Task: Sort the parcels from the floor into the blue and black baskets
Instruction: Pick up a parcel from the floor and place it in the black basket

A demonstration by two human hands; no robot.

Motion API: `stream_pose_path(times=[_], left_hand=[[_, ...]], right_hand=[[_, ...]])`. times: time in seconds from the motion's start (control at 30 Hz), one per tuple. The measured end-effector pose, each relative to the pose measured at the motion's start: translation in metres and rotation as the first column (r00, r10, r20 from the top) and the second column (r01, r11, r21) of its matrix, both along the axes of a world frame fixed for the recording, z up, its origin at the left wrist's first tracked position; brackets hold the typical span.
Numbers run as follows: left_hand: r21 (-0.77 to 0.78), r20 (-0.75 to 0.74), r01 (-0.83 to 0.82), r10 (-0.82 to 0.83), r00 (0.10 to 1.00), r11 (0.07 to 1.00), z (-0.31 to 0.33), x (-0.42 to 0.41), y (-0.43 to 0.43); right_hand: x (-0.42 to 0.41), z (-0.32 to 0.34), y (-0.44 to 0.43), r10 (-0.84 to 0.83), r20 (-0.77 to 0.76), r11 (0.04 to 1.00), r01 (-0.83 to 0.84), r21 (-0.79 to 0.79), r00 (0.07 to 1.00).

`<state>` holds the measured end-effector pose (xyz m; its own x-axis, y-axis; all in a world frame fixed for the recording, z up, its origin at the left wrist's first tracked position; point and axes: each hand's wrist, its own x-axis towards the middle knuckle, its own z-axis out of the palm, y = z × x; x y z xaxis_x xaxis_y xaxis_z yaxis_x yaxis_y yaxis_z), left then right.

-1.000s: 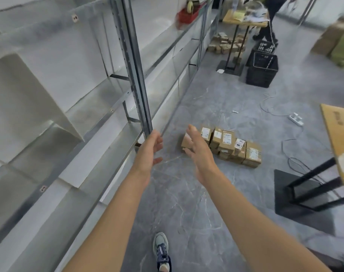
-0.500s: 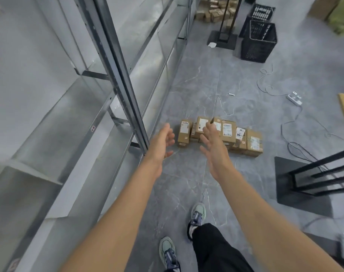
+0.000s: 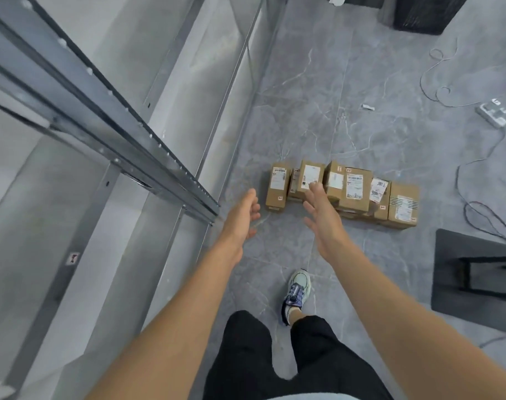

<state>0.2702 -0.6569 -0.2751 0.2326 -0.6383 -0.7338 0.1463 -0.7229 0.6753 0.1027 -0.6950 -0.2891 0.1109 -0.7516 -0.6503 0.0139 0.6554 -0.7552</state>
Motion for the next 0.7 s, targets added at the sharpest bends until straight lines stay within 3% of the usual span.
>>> stream_pose_path(times=[0.3, 0.7], left_hand=[[0.139, -0.037, 0.022, -0.017, 0.999, 0.990, -0.080, 0.015, -0.105], [0.278, -0.070, 0.268, -0.259, 0.963, 0.922, -0.246, 0.051, -0.275]], right_hand=[[0.019, -0.086, -0.100, 0.028, -0.080, 0.987, -0.015, 0.161, 0.996], [0.063, -0.258, -0.227, -0.024, -0.186, 0.950, 0.081, 0.302, 0.982]])
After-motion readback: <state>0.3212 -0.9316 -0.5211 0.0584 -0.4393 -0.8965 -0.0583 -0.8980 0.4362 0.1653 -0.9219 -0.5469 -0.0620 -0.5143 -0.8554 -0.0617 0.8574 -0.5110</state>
